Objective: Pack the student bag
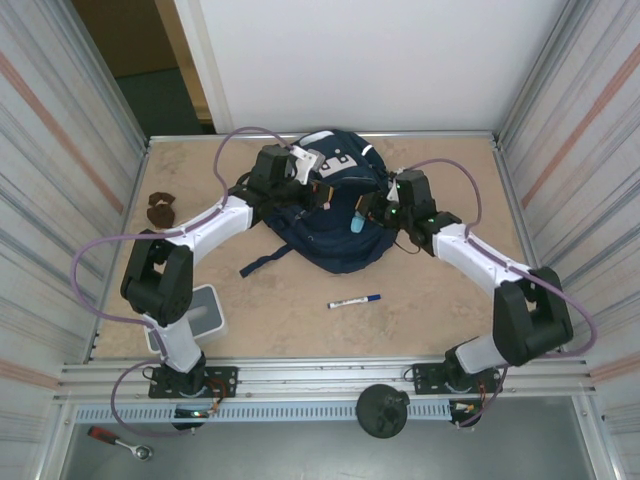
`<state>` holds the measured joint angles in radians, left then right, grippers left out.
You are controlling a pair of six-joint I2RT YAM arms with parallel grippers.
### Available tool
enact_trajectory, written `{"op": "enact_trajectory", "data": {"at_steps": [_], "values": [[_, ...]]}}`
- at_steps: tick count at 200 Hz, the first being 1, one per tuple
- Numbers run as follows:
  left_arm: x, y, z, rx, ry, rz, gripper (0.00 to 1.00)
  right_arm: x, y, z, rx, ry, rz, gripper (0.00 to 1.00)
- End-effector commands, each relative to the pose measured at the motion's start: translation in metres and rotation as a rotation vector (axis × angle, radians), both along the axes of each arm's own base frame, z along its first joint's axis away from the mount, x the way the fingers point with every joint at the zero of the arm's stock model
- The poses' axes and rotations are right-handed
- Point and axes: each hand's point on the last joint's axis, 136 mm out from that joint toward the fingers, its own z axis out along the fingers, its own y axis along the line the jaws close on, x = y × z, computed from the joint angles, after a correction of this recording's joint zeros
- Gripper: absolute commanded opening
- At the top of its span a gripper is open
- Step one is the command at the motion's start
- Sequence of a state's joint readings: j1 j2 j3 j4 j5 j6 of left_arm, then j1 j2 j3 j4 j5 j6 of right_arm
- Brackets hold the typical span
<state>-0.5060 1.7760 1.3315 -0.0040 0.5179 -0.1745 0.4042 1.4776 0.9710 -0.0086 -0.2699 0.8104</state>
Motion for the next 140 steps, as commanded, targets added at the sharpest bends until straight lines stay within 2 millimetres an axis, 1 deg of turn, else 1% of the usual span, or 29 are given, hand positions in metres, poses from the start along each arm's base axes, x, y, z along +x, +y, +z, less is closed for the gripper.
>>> {"op": "enact_trajectory", "data": {"at_steps": [1, 39, 76, 106, 140], "values": [[-0.012, -0.010, 0.065, -0.112, -0.096, -0.066, 0.00, 0.020, 0.013, 0.015, 0.077, -0.038, 0.002, 0.23], [-0.014, -0.010, 0.064, -0.117, -0.092, -0.066, 0.00, 0.041, 0.020, 0.004, 0.098, -0.029, -0.029, 0.23], [-0.015, -0.008, 0.066, -0.118, -0.101, -0.062, 0.00, 0.062, 0.019, -0.009, 0.111, -0.026, -0.101, 0.22], [-0.013, -0.010, 0.068, -0.125, -0.101, -0.062, 0.00, 0.079, 0.024, -0.016, 0.116, -0.030, -0.150, 0.23], [-0.013, -0.008, 0.069, -0.122, -0.110, -0.058, 0.00, 0.100, 0.021, -0.028, 0.129, -0.042, -0.259, 0.24]]}}
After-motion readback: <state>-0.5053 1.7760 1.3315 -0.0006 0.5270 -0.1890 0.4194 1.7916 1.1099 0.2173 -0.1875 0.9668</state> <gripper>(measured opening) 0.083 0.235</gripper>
